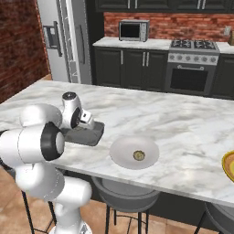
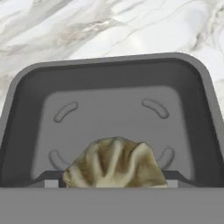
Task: Place two dumplings into each of the tupperware containers and then place the containers in the fridge.
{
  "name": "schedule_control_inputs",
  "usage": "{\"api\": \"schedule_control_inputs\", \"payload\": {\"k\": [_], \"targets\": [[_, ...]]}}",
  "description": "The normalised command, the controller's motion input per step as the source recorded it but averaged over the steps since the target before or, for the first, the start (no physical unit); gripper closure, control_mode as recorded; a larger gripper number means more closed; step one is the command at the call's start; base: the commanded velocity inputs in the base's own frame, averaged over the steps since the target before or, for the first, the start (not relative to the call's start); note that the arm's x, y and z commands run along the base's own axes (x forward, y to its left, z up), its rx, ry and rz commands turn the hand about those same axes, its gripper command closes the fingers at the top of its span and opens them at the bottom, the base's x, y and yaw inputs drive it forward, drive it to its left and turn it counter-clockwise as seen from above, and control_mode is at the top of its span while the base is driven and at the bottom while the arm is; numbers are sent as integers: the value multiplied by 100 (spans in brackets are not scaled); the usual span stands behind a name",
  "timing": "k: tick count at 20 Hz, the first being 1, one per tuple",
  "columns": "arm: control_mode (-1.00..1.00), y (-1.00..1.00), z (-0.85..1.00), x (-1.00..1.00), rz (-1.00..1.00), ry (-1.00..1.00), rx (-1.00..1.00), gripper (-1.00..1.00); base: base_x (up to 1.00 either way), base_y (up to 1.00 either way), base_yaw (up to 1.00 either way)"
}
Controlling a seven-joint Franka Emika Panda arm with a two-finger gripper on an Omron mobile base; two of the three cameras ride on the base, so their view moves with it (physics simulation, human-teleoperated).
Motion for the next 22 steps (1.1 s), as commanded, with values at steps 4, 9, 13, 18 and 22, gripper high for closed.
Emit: {"api": "schedule_control_inputs", "payload": {"k": [4, 9, 13, 18, 22], "targets": [[-100, 22, -27, 38, -3, 0, 0, 100, 0, 0, 0], [-100, 16, -30, 34, -3, 0, 0, 100, 0, 0, 0], [-100, 8, -26, 13, -3, 0, 0, 100, 0, 0, 0], [-100, 2, -19, 5, -3, 0, 1, -100, 0, 0, 0], [-100, 0, -2, 1, -1, -2, 4, -100, 0, 0, 0]]}}
